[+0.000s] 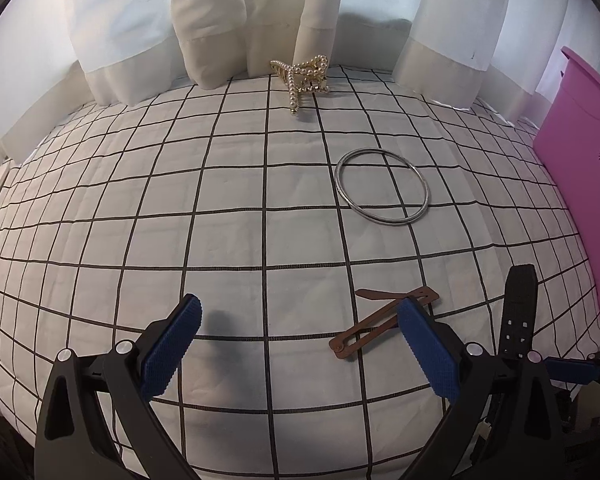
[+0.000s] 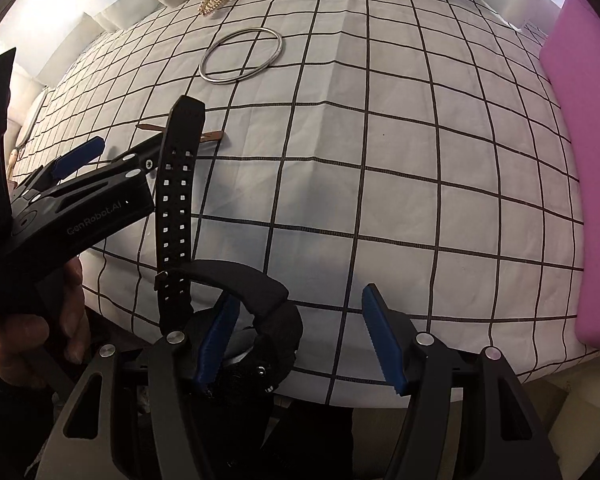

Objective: Organize jewelry
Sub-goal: 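Grasp the brown hair clip with the left tool while the right tool grasps the black watch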

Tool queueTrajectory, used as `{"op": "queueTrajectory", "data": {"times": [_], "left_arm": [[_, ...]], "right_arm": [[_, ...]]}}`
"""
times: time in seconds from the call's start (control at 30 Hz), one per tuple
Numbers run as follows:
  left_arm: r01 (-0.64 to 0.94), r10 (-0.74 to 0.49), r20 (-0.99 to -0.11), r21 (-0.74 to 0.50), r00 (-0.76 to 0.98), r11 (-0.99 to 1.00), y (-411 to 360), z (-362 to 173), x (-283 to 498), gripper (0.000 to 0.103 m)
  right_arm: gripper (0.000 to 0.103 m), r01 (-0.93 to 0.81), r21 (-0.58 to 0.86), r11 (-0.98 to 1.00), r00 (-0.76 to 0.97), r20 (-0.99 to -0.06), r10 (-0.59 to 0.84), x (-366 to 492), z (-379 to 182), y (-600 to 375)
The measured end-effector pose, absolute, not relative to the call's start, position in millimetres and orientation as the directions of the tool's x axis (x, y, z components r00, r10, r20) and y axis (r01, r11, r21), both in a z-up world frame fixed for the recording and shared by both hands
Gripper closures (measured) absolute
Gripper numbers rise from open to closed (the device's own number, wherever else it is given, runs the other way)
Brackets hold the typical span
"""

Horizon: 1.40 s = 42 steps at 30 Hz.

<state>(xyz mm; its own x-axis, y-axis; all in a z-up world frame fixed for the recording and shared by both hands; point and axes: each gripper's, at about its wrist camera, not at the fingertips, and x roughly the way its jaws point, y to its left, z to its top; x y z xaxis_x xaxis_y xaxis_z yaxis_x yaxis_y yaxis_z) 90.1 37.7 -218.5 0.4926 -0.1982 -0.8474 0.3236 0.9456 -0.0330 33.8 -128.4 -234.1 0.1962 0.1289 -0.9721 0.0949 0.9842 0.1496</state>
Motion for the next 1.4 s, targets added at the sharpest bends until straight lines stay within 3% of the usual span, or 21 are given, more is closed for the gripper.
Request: {"op": "queueTrajectory", "data": {"times": [0.13, 0.17, 0.2, 0.27, 0.53, 0.9, 1.17, 1.2, 1.27, 1.37, 1.4], "left_arm": [[0.324, -0.201, -0.844, -0.035, 0.497, 0.945, 36, -219, 88, 0.006], [0.325, -0.205, -0.844, -0.038, 0.496, 0.945, 36, -219, 88, 0.006], [0.327, -0.209, -0.844, -0.042, 0.495, 0.944, 35, -219, 87, 0.006], [0.326, -0.212, -0.844, -0.046, 0.493, 0.944, 35, -220, 87, 0.006], [0.331, -0.236, -0.846, -0.076, 0.478, 0.94, 29, -224, 88, 0.006], [0.351, -0.18, -0.829, 0.021, 0.529, 0.936, -3, -230, 86, 0.006], [0.36, -0.196, -0.81, 0.02, 0.553, 0.933, -3, -230, 81, 0.008], [0.37, -0.206, -0.804, 0.019, 0.558, 0.929, -4, -229, 78, 0.014], [0.413, -0.24, -0.786, 0.023, 0.57, 0.91, -8, -226, 68, 0.043], [0.453, -0.266, -0.776, 0.028, 0.571, 0.891, -16, -224, 57, 0.07], [0.458, -0.269, -0.776, 0.029, 0.571, 0.888, -18, -224, 56, 0.086]], "right_arm": [[0.05, 0.078, 0.145, 0.986, 0.251, -0.96, 0.121, 32, -235, -129], [0.064, 0.083, 0.15, 0.985, 0.264, -0.957, 0.124, 31, -234, -131], [0.088, 0.086, 0.157, 0.984, 0.272, -0.954, 0.129, 31, -234, -134], [0.092, 0.105, 0.186, 0.977, 0.285, -0.947, 0.149, 29, -235, -143], [0.093, 0.153, 0.222, 0.963, 0.354, -0.922, 0.156, 20, -231, -157], [0.093, 0.208, 0.212, 0.955, 0.372, -0.92, 0.124, 22, -231, -174], [0.093, 0.221, 0.227, 0.948, 0.387, -0.913, 0.128, 26, -232, -181], [0.093, 0.22, 0.226, 0.949, 0.391, -0.912, 0.127, 26, -232, -180], [0.093, 0.222, 0.233, 0.947, 0.394, -0.91, 0.132, 27, -232, -181], [0.093, 0.224, 0.243, 0.944, 0.4, -0.906, 0.139, 28, -233, -182], [0.093, 0.223, 0.245, 0.944, 0.402, -0.905, 0.14, 27, -233, -182]]}}
